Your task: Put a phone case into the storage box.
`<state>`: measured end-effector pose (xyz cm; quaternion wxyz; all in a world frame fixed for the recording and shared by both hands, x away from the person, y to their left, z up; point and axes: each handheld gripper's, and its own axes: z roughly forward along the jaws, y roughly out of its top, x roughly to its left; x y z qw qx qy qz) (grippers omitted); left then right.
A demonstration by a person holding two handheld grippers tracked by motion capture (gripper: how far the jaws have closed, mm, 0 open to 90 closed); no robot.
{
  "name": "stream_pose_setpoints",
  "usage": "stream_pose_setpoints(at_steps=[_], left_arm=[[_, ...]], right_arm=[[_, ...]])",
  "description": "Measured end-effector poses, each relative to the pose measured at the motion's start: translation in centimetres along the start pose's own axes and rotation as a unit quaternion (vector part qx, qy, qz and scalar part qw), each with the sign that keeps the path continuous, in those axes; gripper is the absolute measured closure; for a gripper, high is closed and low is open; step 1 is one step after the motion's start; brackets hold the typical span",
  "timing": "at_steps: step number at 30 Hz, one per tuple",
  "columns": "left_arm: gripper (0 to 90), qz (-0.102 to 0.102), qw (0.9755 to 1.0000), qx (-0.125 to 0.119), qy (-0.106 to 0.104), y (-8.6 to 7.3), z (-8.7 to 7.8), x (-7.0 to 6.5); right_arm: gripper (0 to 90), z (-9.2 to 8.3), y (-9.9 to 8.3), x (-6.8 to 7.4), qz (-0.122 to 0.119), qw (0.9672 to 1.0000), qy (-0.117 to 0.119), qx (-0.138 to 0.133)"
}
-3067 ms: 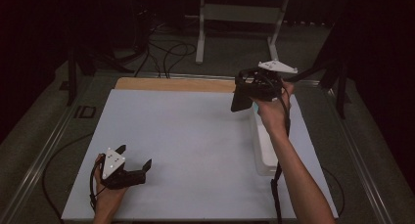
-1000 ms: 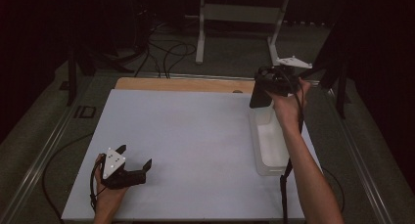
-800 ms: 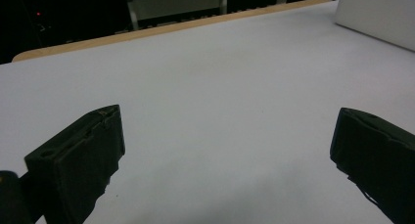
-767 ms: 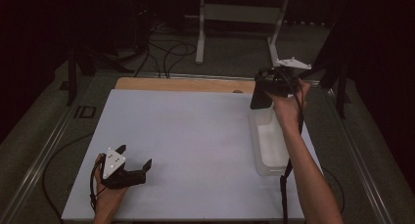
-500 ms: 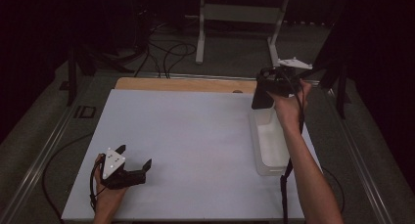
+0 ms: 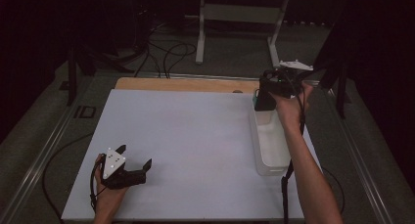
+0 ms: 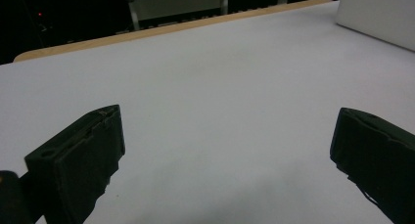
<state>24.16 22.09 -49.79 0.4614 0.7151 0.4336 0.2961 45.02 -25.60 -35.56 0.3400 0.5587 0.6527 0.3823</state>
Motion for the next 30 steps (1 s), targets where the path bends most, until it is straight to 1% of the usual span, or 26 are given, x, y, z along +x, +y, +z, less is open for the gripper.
stream_pose_setpoints(at_steps=[5,10,18,23,30], left_arm=[[0.5,0.000,1.0000,0.000,0.000,0.0,0.0,0.0],[0.5,0.000,1.0000,-0.002,0.000,0.0,-0.1,0.0],[0.5,-0.001,1.0000,-0.003,0.000,0.0,-0.1,0.1],[0.5,0.000,1.0000,-0.001,0.001,0.0,-0.1,0.1],[0.5,0.000,1.0000,-0.001,0.001,0.0,-0.1,0.0]], right_arm=[[14.1,0.6,-0.2,-0.1,0.003,0.9999,-0.006,0.009],[14.1,1.2,-0.6,0.0,0.002,0.9998,-0.010,0.017],[14.0,2.4,-2.0,-0.3,0.011,0.9993,-0.013,0.032],[14.0,3.0,-2.8,-0.4,0.012,0.9991,-0.012,0.040],[13.8,3.7,-3.6,-0.3,0.007,0.9987,-0.012,0.048]])
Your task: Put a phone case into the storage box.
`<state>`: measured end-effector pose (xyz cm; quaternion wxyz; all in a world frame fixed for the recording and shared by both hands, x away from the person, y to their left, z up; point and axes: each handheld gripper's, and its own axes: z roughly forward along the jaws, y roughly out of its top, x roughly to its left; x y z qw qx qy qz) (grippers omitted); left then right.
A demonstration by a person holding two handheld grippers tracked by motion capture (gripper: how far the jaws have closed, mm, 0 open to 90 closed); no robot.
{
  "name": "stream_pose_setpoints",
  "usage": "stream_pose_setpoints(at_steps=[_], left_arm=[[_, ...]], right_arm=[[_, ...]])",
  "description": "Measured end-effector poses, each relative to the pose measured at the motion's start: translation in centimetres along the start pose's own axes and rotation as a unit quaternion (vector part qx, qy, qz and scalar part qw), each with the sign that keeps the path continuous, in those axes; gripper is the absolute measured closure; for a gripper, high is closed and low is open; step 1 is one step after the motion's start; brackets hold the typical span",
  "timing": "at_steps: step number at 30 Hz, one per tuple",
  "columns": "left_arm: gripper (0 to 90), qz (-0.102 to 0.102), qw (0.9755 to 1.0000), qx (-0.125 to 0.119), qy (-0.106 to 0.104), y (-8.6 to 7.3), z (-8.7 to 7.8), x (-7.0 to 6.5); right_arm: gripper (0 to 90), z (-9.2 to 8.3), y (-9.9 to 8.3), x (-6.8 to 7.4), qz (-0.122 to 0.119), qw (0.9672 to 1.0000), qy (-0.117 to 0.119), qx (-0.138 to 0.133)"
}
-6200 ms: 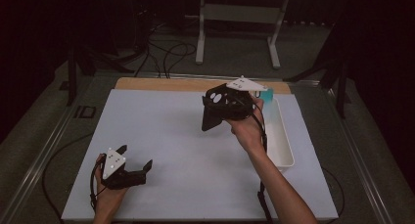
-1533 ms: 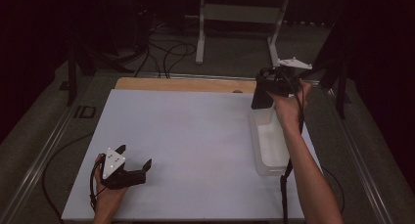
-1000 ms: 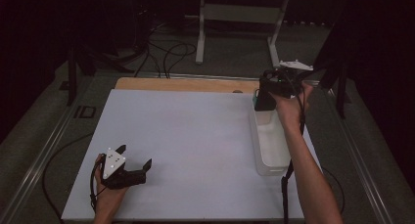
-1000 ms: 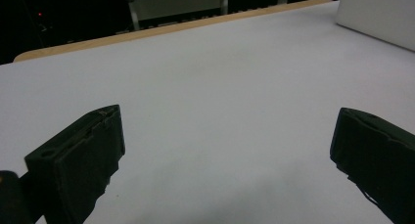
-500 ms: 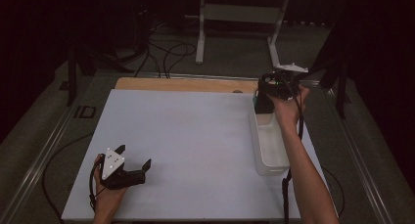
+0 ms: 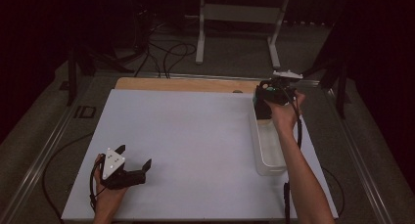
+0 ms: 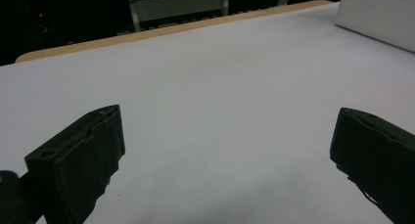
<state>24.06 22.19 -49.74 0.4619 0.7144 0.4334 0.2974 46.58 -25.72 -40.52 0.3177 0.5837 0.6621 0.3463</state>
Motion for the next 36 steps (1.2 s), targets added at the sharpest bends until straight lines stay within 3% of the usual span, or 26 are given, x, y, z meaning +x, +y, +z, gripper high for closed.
stream_pose_setpoints(at_steps=[15,36], left_arm=[[0.5,0.001,1.0000,0.001,0.000,0.0,0.0,0.0],[0.5,0.002,1.0000,0.001,-0.001,0.0,0.0,-0.1]], right_arm=[[13.5,1.2,-1.4,0.2,-0.001,0.9999,0.000,0.015],[13.1,1.9,-2.0,0.5,-0.012,0.9997,-0.004,0.022]])
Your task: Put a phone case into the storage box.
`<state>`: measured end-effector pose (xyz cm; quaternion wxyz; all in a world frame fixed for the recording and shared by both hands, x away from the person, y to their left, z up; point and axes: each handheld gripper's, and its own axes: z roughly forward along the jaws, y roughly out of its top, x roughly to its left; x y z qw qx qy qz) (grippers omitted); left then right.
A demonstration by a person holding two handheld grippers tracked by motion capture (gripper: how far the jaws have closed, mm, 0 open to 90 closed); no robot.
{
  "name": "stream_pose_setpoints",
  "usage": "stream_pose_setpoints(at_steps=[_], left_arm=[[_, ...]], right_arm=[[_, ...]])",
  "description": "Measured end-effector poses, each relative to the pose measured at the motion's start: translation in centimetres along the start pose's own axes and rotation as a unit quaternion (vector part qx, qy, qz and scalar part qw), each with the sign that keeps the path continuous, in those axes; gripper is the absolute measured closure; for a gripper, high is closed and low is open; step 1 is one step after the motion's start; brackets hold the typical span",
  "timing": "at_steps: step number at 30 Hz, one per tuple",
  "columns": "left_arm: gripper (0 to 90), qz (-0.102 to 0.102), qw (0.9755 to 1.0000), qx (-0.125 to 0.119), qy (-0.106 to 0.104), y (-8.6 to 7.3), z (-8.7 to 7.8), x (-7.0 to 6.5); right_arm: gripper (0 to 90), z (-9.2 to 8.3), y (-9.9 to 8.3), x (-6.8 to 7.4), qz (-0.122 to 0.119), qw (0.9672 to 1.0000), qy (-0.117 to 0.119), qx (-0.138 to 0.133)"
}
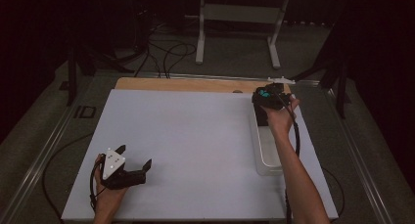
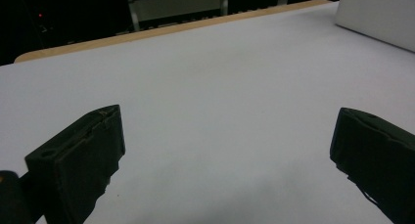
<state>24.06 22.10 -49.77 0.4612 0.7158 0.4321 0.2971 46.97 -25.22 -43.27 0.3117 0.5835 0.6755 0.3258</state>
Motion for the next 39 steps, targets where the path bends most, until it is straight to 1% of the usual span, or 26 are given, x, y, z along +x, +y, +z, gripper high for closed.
stream_pose_setpoints(at_steps=[3,8,11,14,18,21,26,29,33,35,39], left_arm=[[0.5,0.000,1.0000,0.000,0.000,0.0,0.0,0.0],[0.6,0.000,1.0000,0.000,0.001,0.0,0.0,0.0],[0.5,0.000,1.0000,0.000,0.001,0.0,0.0,0.0],[0.5,0.000,1.0000,0.000,0.000,0.0,0.0,0.0],[0.6,0.000,1.0000,0.000,0.001,0.0,0.0,0.0],[0.5,0.000,1.0000,0.000,0.000,0.0,0.0,0.0],[0.5,0.000,1.0000,0.000,0.001,0.0,0.0,0.0],[0.5,0.000,1.0000,0.000,0.001,0.0,0.0,0.0],[0.5,0.000,1.0000,0.000,0.001,0.0,0.0,0.0],[0.5,0.000,1.0000,0.000,0.001,0.0,0.0,0.0],[0.5,0.002,1.0000,0.002,0.001,0.0,0.0,-0.1]], right_arm=[[12.8,0.0,0.0,0.0,0.002,1.0000,-0.001,-0.001],[12.4,0.0,0.0,0.0,-0.001,1.0000,-0.001,-0.002],[12.0,0.0,-0.1,0.0,0.002,1.0000,-0.002,-0.004],[9.7,0.0,-0.1,-0.1,0.011,0.9999,0.010,-0.006],[9.2,-0.1,0.0,-0.1,0.015,0.9998,0.008,-0.011],[8.7,-0.3,0.1,-0.2,0.018,0.9996,0.016,-0.012],[8.8,-0.6,0.2,-0.5,0.023,0.9994,0.022,-0.017],[8.8,-0.8,0.3,-0.5,0.020,0.9994,0.023,-0.019],[8.8,-1.3,0.3,-0.4,0.015,0.9991,0.034,-0.021],[8.8,-1.5,0.2,-0.3,0.015,0.9987,0.044,-0.021],[8.8,-2.2,-0.2,0.1,0.004,0.9976,0.065,-0.022]])
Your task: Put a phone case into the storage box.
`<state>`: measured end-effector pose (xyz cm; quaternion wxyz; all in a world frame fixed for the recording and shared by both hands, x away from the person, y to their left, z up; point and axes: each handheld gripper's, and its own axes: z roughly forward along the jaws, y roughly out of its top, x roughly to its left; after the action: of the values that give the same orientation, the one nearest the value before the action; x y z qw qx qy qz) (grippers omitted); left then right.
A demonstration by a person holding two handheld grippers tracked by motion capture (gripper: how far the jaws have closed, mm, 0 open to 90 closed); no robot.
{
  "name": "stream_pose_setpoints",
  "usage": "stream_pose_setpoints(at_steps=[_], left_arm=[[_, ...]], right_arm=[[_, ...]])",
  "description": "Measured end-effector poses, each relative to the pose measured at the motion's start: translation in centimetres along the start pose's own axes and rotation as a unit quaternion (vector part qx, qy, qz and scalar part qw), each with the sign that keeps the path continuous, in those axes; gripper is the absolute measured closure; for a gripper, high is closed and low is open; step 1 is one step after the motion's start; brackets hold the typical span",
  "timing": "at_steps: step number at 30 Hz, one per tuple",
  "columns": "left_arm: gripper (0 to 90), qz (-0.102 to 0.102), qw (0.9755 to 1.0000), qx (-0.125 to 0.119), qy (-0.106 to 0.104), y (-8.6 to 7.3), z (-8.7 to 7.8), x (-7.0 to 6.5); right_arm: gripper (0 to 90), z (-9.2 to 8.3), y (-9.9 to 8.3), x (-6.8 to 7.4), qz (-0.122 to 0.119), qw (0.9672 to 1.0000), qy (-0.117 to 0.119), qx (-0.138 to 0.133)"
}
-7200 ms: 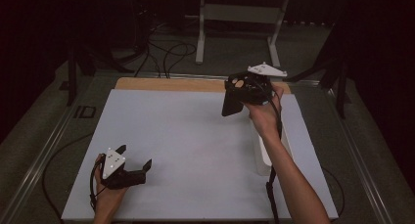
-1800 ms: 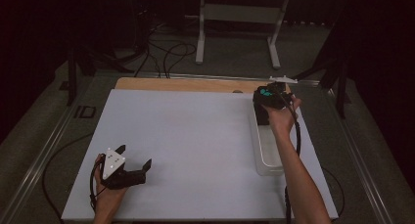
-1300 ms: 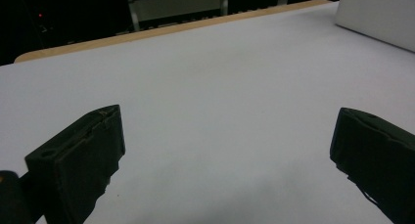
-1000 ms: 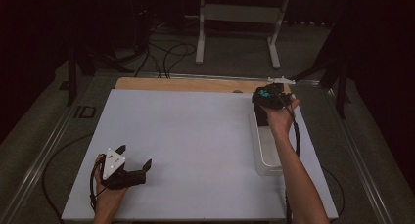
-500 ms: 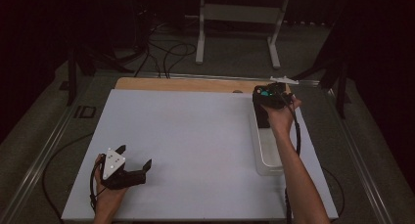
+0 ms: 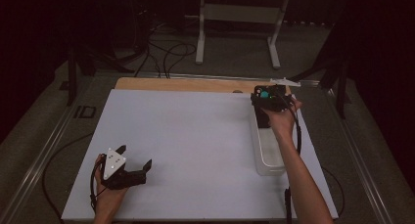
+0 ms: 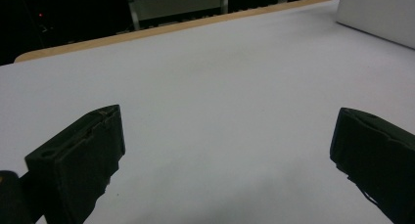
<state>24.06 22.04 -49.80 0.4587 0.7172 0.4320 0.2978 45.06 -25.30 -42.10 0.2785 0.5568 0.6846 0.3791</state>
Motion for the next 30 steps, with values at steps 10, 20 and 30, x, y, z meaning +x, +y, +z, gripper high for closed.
stream_pose_setpoints(at_steps=[10,20,30], left_arm=[[0.5,0.003,1.0000,0.003,0.000,0.0,0.1,-0.1],[0.5,0.004,1.0000,0.006,-0.001,0.0,0.1,-0.2],[0.5,0.003,0.9999,0.007,-0.008,0.1,0.0,-0.2]], right_arm=[[8.8,-2.1,-0.7,1.7,-0.013,0.9986,0.051,-0.008],[8.8,-4.0,-1.8,3.2,-0.027,0.9954,0.089,-0.020],[8.8,-6.3,-3.2,4.1,-0.034,0.9925,0.113,-0.035]])
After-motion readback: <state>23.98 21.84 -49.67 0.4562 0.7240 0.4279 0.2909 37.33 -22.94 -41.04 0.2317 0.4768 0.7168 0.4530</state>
